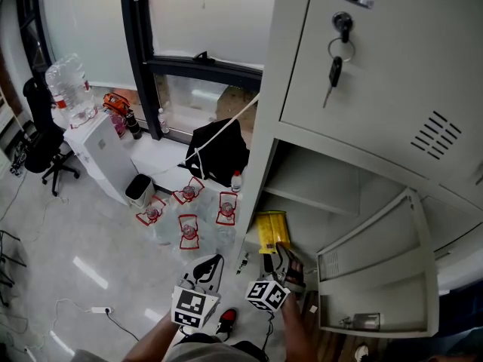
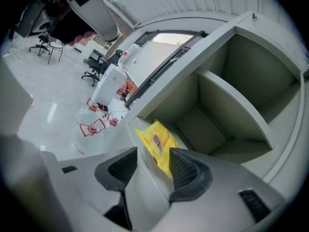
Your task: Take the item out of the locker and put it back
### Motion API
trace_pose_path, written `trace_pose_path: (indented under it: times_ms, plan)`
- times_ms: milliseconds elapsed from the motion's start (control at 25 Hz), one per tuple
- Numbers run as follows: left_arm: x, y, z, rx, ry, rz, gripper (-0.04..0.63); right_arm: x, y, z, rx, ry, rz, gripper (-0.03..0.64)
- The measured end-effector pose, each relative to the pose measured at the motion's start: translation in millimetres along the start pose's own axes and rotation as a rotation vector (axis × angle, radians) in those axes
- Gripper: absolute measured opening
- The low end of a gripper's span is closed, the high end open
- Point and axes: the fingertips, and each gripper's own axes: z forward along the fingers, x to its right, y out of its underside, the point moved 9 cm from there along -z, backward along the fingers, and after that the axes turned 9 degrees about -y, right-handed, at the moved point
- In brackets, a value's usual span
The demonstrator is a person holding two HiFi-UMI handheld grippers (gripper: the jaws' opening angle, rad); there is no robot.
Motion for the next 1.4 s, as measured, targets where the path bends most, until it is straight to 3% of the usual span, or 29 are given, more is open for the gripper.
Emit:
trace_pose_path:
  times_ms: [80,320,520,640,960,1200,1400]
  plan:
    - [-0.4,0.3,-2.0,0.0,-0.002,0.002,0.023,-1.6,0.1,-1.0,0.005,-0.01,0.012,0.247]
    - [-0.2,-0.2,-8.4,0.007,-0.006,0.004,0.023,-1.1,-1.6,-10.1,0.029,-0.003,0.058,0.261]
    - [3.4,-2.6,-16.3,0.024,-0.005,0.009,0.023,11.2,-3.9,-34.1,0.114,-0.015,0.269,0.261]
    - [6.9,-5.5,-24.3,0.038,-0.004,0.014,0.023,21.5,-3.0,-54.0,0.166,-0.014,0.402,0.255]
    - [22.9,-15.6,-51.7,0.094,-0.003,0.028,0.023,37.4,3.9,-118.6,0.311,0.025,0.631,0.21]
    - [40.1,-22.1,-81.9,0.139,0.005,0.039,0.023,37.6,8.3,-176.3,0.413,0.06,0.74,0.195]
    - [58.9,-21.2,-109.8,0.163,0.015,0.041,0.023,27.0,17.6,-224.6,0.452,0.089,0.764,0.156]
